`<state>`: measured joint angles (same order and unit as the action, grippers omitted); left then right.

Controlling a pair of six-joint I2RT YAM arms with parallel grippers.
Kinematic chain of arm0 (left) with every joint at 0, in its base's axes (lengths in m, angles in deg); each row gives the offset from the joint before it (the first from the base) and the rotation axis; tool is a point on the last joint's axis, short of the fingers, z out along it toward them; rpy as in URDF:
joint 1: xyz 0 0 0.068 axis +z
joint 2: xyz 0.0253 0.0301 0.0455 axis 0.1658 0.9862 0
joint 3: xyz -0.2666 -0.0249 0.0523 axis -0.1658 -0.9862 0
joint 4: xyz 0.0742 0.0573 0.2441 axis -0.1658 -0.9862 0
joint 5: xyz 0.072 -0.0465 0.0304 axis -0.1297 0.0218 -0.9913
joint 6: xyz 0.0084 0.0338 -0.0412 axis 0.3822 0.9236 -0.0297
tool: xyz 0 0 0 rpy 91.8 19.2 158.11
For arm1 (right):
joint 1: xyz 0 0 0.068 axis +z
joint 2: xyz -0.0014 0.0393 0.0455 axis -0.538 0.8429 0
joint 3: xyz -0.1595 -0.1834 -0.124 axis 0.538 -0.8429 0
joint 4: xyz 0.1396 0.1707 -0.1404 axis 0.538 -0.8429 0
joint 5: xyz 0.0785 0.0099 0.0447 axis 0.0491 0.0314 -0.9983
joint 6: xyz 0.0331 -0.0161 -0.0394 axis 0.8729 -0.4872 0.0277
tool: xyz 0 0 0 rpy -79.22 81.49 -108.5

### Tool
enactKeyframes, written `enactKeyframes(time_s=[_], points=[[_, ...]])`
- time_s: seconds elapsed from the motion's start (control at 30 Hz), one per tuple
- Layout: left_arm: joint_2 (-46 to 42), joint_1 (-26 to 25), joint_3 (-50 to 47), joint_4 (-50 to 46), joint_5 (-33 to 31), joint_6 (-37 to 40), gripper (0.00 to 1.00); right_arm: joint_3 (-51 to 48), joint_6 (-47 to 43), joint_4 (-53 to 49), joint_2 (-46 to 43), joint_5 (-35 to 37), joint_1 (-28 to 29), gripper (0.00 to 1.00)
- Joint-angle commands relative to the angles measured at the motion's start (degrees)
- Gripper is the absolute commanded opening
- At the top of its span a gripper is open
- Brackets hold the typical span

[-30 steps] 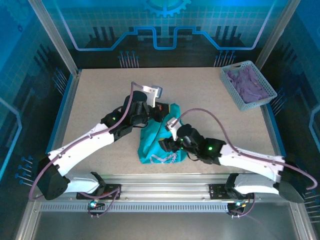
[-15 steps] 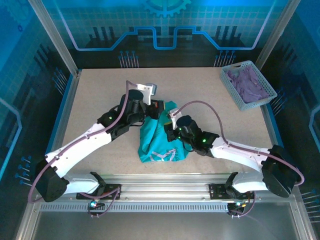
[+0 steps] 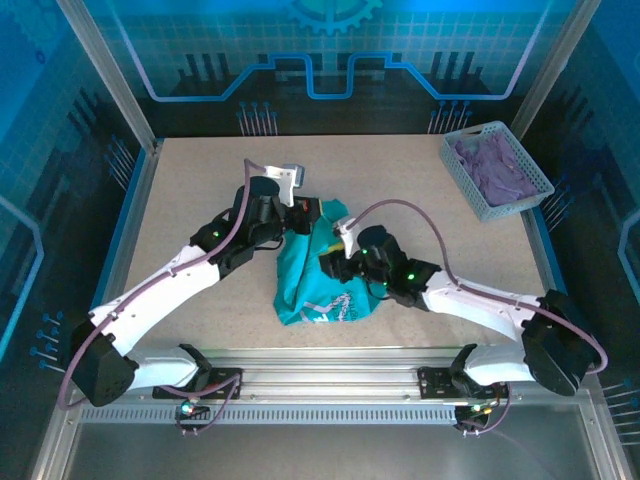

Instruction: Fold the inside-out t-shirt

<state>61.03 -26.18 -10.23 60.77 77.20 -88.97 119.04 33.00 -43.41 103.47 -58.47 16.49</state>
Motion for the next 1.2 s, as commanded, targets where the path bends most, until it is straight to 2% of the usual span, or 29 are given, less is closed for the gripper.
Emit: enactKeyframes(time_s=[0.0,0.1,0.27,0.5,0.6,0.7,0.8,1.0,1.17], points=[[-1.53,0.13,-0.31,0.59,1.07,-0.72,0.00,2.76,0.16,-0.02,2.91,4.65,2.20,0.51],[-1.80,0.13,-0.60,0.70,1.20,-0.96,0.00,3.73,0.84,0.96,5.79,6.85,2.20,0.56],[-2.41,0.14,-0.69,0.42,0.87,-0.83,0.00,5.03,0.28,2.47,9.28,8.41,1.79,0.50],[-2.77,1.01,-1.57,0.50,-0.33,-0.96,0.00,3.94,-0.75,3.72,8.10,5.12,-0.27,0.03],[-2.31,3.26,-2.63,1.34,-0.25,-2.18,0.01,1.38,-1.01,4.57,4.60,-0.28,-2.64,0.00],[-0.34,6.58,-3.30,1.73,1.33,-3.55,0.17,-0.89,0.72,6.49,1.82,-9.50,-6.69,0.00],[1.86,9.65,-3.47,0.81,4.49,-4.38,0.32,-1.93,3.04,7.59,0.62,-15.36,-9.48,0.00],[-2.81,12.30,-10.73,0.43,6.07,-3.33,0.57,-2.28,6.52,10.00,-0.04,-20.97,-13.98,0.00],[-3.60,11.96,-16.67,0.04,10.03,-3.30,0.66,-1.34,5.40,8.61,0.09,-21.69,-14.74,0.00]])
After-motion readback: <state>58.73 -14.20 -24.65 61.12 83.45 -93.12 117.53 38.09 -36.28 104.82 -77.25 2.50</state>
